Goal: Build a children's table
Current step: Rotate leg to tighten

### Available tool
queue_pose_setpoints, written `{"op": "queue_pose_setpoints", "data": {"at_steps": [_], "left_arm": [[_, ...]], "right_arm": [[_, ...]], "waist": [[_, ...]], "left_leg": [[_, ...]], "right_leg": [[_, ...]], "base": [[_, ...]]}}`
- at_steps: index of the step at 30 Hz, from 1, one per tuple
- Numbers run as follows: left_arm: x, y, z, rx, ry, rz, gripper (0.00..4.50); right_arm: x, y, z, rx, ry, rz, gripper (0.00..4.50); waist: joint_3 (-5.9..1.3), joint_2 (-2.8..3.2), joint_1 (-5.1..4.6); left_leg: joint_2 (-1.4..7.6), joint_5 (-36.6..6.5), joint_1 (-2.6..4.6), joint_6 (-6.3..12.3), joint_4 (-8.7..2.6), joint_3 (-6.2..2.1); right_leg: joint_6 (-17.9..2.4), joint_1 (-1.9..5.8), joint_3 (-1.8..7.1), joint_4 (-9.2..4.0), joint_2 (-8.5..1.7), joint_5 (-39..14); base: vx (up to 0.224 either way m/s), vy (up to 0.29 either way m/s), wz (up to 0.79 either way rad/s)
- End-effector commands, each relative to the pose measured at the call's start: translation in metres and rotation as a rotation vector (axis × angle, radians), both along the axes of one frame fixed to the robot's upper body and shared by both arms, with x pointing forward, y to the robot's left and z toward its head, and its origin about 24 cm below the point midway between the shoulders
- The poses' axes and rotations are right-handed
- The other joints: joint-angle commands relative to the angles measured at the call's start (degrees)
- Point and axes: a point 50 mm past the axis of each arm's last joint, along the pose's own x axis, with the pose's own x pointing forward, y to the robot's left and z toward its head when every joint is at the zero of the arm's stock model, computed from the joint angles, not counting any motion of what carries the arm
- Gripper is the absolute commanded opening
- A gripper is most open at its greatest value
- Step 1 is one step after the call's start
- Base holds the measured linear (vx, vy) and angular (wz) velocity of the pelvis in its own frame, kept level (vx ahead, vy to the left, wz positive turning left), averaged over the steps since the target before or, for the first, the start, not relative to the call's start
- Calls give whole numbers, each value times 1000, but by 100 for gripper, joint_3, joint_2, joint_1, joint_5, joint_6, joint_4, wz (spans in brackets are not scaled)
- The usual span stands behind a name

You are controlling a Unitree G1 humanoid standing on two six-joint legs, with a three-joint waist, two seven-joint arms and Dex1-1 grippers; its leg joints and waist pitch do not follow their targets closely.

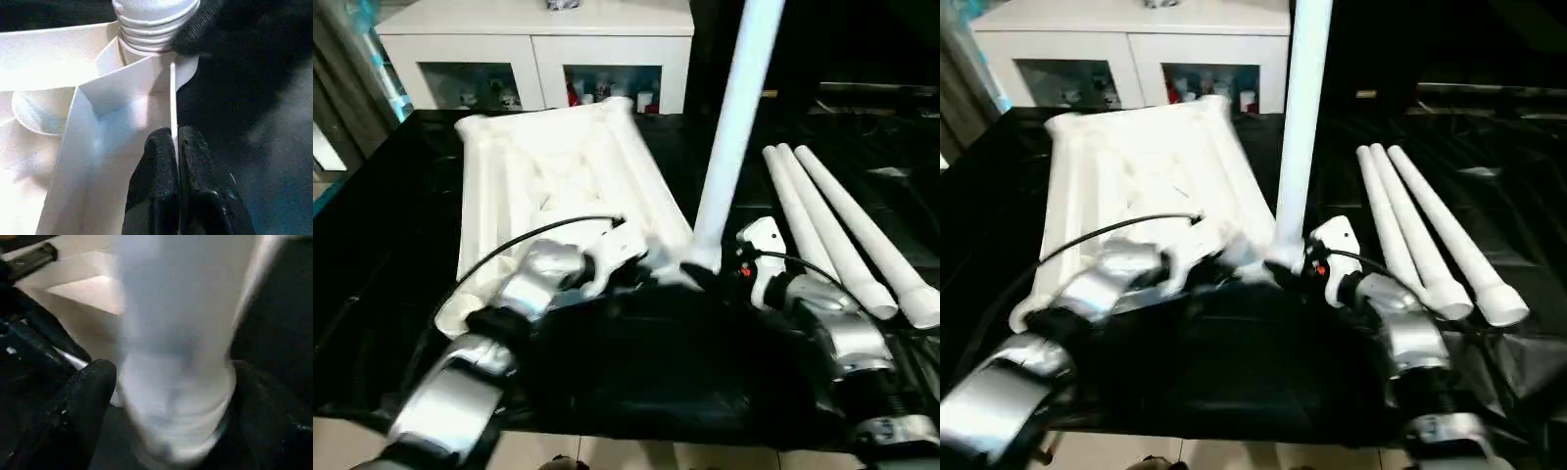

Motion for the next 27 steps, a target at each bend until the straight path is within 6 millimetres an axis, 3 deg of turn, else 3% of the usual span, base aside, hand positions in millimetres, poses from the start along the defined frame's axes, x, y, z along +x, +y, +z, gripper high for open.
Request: {"op": "queue_pose_setpoints", "data": {"at_steps": [1, 7, 14, 23, 25, 26, 27], "left_arm": [[-9, -2, 3, -27, 6, -113, 0], [-11, 5, 5, -32, 17, -134, 0], [-11, 9, 5, -26, 9, -122, 0], [-9, 9, 6, -35, 3, -94, 0], [5, 2, 7, -37, -38, 68, 0], [5, 2, 7, -37, -38, 68, 0], [13, -5, 6, -36, -47, 176, 0]], "right_arm": [[-2, 1, 8, 6, -3, 79, 390], [-5, 1, 8, -26, 24, 158, 390], [-8, 7, 6, -14, 35, 193, 320], [-12, 9, 3, -4, 56, 203, 276], [-8, 7, -9, -7, 58, 48, 271], [-8, 7, -9, -7, 58, 48, 271], [-3, 9, -18, -8, 58, -101, 270]], "waist": [[-384, -111, 36], [-378, -142, 118], [-382, -150, 121], [-389, -145, 124], [-381, -151, 107], [-381, -151, 107], [-368, -155, 89]], "left_leg": [[343, -1031, 138, 658, -365, -132], [352, -1128, 161, 461, -383, -129], [338, -1007, 151, 483, -371, -127], [334, -976, 151, 481, -363, -128], [329, -1029, 159, 451, -371, -131], [329, -1029, 159, 451, -371, -131], [316, -1158, 181, 322, -380, -126]], "right_leg": [[-1439, 268, 215, -393, -361, -652], [-1384, 245, 236, -391, -386, -876], [-1343, 247, 233, -386, -381, -830], [-1356, 253, 231, -378, -374, -751], [-1340, 246, 232, -392, -371, -826], [-1340, 246, 232, -392, -371, -826], [-1284, 220, 244, -436, -379, -1134]], "base": [[0, 0, 0], [0, 0, 0], [0, 0, 0], [0, 0, 0], [0, 0, 0], [0, 0, 0], [0, 0, 0]]}}
